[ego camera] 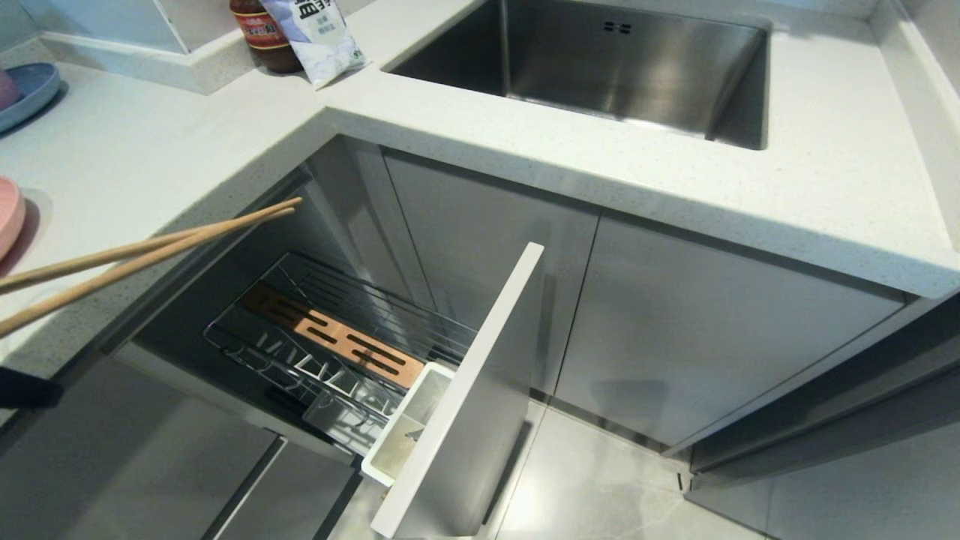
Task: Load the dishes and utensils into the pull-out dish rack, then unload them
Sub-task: Take the chopsticks out of the cupboard
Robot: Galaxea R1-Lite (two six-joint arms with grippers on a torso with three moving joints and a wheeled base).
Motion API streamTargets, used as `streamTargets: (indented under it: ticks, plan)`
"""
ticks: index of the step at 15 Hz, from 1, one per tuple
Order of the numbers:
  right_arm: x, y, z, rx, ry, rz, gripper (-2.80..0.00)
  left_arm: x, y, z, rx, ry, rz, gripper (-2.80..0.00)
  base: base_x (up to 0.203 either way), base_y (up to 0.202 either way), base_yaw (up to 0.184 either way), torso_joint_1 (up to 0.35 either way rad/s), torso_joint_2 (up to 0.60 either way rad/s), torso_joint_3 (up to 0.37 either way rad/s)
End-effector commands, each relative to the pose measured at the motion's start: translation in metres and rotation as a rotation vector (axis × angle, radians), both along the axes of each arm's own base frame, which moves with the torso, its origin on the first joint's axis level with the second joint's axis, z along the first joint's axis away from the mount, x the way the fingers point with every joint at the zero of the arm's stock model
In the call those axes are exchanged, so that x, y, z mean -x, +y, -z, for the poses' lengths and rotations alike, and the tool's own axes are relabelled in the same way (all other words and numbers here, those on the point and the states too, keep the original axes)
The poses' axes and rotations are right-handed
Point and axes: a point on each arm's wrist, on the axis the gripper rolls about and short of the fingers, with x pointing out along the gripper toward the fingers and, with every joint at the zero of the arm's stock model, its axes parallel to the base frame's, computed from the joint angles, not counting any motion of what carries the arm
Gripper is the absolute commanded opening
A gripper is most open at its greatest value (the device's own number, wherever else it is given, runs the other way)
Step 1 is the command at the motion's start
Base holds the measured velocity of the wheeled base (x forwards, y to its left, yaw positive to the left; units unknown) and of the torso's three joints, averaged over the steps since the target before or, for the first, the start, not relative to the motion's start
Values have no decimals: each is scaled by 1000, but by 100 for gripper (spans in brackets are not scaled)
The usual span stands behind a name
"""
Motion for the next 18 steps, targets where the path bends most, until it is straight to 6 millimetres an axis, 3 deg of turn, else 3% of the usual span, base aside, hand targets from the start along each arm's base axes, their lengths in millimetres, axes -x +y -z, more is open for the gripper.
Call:
streamTargets:
  ticks: [1,11,18]
  plan:
    - [0,0,0,-1,-1,0,-280,8,11,-2,-5,-39,-71,-280,0,0,0,0,0,0]
    - [0,0,0,-1,-1,0,-280,13,32,-7,-109,-196,-426,-280,0,0,0,0,0,0]
    - [0,0,0,0,-1,0,-280,-8,44,-9,-230,-225,-816,-280,0,0,0,0,0,0]
